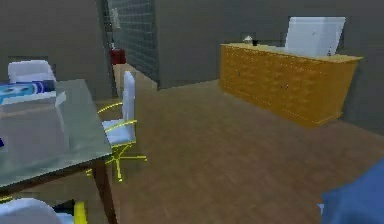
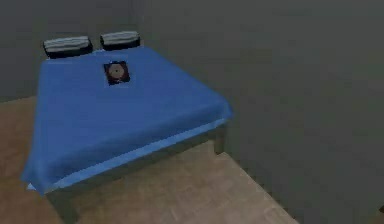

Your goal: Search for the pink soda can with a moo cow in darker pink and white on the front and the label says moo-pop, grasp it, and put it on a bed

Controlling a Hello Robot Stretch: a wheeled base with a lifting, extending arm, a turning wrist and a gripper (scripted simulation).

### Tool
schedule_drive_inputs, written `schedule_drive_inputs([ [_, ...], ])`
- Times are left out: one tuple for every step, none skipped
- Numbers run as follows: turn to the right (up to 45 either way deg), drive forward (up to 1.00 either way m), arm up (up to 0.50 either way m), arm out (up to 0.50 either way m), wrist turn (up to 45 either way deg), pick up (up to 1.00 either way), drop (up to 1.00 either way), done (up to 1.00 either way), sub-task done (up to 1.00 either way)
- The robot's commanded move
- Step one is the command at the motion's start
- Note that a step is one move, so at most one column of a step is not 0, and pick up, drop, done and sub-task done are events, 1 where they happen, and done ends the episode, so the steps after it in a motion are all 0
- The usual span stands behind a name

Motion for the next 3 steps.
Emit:
schedule_drive_inputs([
  [0.0,1.00,0.00,0.00,0.0,0.00,0.00,0.00,0.00],
  [3.0,0.00,0.00,0.00,0.0,0.00,0.00,0.00,0.00],
  [0.0,0.70,0.00,0.00,0.0,0.00,0.00,0.00,0.00],
])
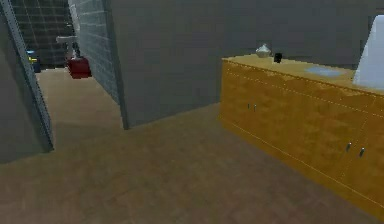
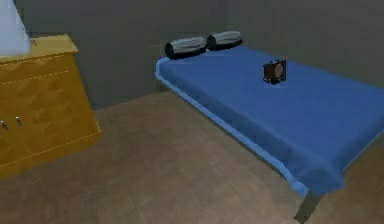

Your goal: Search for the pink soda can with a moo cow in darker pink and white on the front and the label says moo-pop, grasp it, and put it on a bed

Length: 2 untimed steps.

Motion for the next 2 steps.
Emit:
schedule_drive_inputs([
  [-33.0,0.00,0.00,0.00,0.0,0.00,0.00,0.00,0.00],
  [0.0,0.90,0.00,0.00,0.0,0.00,0.00,0.00,0.00],
])
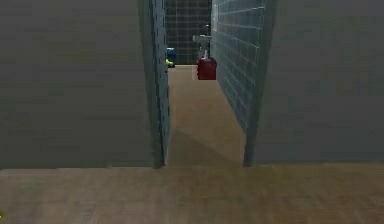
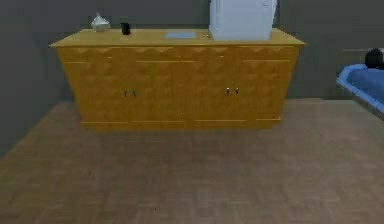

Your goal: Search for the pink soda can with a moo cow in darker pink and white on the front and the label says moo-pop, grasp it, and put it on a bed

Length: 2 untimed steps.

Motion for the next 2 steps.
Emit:
schedule_drive_inputs([
  [-45.0,0.00,0.00,0.00,0.0,0.00,0.00,0.00,0.00],
  [-3.0,0.00,0.00,0.00,0.0,0.00,0.00,0.00,0.00],
])
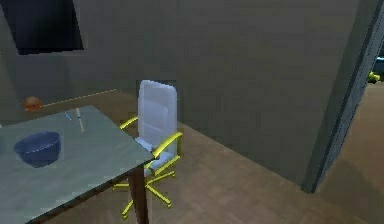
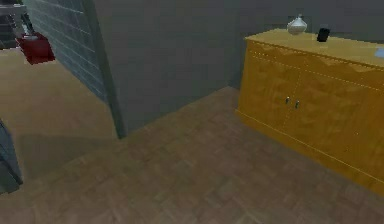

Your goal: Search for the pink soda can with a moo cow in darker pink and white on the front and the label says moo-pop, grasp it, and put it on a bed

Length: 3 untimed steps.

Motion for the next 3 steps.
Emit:
schedule_drive_inputs([
  [0.0,0.55,0.00,0.00,0.0,0.00,0.00,0.00,0.00],
  [-45.0,0.00,0.00,0.00,0.0,0.00,0.00,0.00,0.00],
  [-45.0,0.00,0.00,0.00,0.0,0.00,0.00,0.00,0.00],
])
